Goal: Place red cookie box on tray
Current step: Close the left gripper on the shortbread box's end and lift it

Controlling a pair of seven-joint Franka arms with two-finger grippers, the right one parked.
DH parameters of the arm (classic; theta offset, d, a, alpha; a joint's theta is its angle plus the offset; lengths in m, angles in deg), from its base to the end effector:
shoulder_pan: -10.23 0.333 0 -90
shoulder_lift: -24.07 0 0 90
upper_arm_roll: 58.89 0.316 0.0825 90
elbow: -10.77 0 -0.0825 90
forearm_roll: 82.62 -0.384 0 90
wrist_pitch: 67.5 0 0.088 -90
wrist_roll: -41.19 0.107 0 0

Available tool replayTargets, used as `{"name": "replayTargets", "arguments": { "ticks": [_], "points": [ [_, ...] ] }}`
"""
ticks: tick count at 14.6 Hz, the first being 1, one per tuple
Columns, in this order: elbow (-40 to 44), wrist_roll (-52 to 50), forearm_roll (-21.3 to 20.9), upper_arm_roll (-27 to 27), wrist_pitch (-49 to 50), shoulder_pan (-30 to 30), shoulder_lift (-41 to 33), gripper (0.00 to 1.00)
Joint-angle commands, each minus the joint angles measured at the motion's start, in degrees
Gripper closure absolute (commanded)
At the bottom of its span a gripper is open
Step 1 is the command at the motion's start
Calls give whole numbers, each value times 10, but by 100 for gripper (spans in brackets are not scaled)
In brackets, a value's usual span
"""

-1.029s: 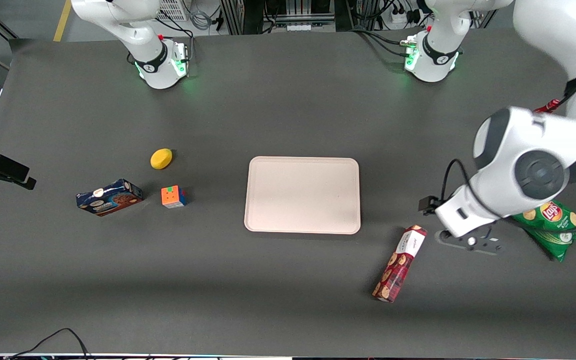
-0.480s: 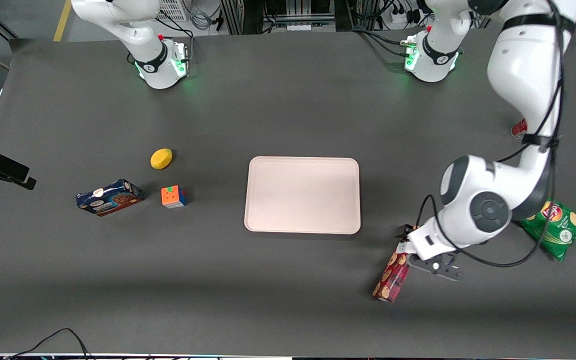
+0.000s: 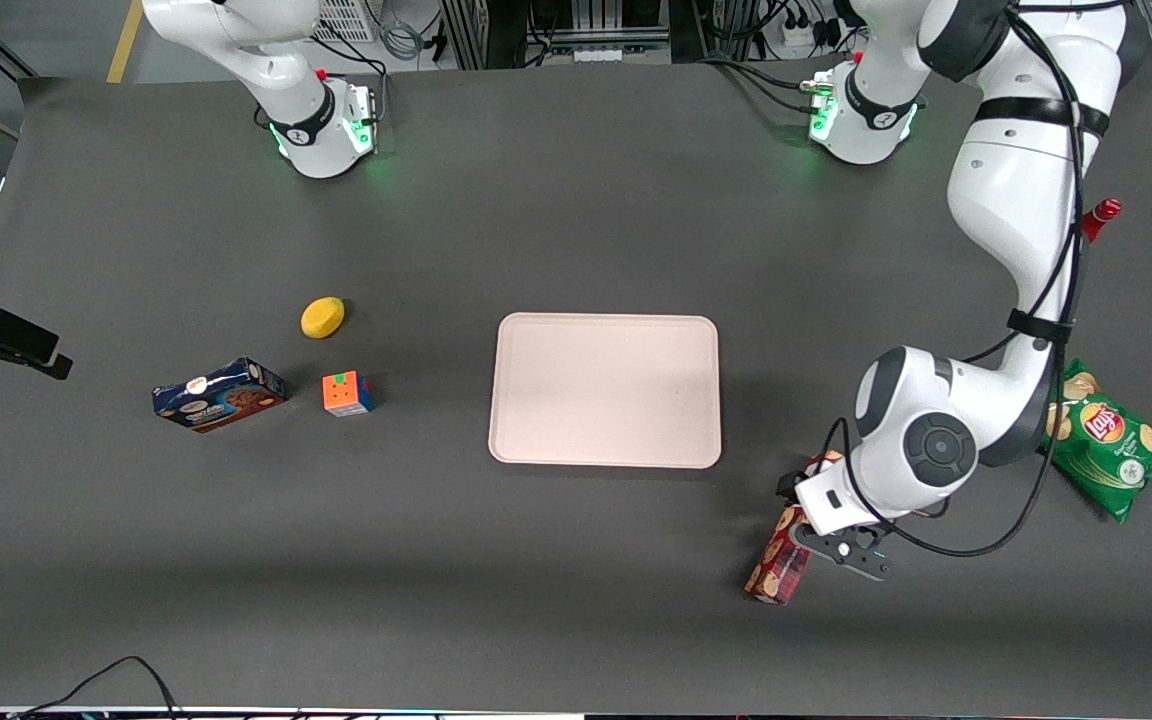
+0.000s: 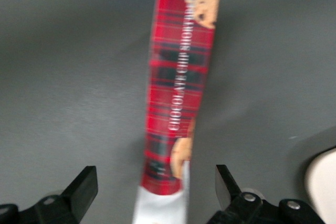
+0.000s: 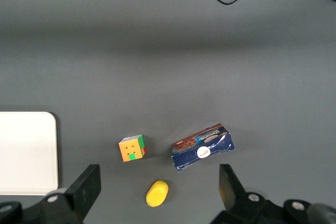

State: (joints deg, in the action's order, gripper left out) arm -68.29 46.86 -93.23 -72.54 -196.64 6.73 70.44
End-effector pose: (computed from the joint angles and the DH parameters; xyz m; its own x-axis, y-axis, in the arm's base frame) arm 0.7214 -0.1769 0.2463 0.9054 -0.4148 0.0903 -0.4173 -0.9087 0.0097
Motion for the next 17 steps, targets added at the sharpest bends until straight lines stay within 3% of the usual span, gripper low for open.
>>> {"name": "replayTargets", "arguments": {
  "ticks": [1, 7, 9, 11, 13, 17],
  "points": [
    [28, 19, -3, 10, 2, -7, 20, 0],
    [28, 1, 1, 9, -26, -18, 36, 1],
    [28, 0, 6, 9, -38, -18, 39, 25],
    [28, 5, 34, 9, -31, -19, 39, 59],
    [28, 6, 36, 10, -24, -19, 37, 97],
    [27, 5, 35, 10, 9, -18, 23, 100]
  ]
}}
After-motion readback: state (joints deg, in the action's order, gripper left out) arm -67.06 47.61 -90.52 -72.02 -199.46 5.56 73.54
